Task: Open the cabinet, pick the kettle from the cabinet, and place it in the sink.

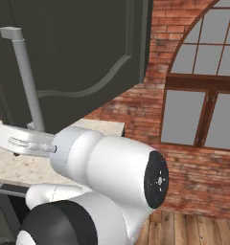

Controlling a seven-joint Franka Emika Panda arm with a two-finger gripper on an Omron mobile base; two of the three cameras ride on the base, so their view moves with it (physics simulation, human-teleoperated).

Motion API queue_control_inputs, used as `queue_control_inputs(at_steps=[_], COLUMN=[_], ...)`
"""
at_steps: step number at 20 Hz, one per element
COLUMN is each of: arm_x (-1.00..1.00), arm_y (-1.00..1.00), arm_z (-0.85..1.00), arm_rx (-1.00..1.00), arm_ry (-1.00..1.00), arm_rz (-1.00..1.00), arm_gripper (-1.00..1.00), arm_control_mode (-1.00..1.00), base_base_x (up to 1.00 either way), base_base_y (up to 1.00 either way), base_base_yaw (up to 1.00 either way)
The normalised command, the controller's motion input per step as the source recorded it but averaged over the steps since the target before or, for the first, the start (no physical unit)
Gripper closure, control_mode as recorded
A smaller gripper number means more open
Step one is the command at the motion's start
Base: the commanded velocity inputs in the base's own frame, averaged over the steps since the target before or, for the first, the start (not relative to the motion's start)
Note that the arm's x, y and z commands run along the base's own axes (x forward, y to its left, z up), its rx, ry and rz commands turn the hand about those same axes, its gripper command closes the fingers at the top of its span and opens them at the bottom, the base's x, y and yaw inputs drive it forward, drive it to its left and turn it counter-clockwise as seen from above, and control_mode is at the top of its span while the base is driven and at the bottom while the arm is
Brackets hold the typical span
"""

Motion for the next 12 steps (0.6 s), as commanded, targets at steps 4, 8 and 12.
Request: queue_control_inputs(at_steps=[4,8,12], arm_x=[-0.33,-0.21,-0.16], arm_y=[0.23,0.35,0.46], arm_z=[-0.03,0.0,0.0], arm_rx=[0.0,0.0,0.0], arm_ry=[0.2,0.25,0.21], arm_rz=[-0.19,-0.16,-0.17], arm_gripper=[-1.0,-1.0,-1.0], arm_control_mode=[-1.0,-1.0,-1.0], base_base_x=[0.0,0.0,0.0], base_base_y=[0.0,0.0,0.0], base_base_yaw=[0.0,0.0,0.0])
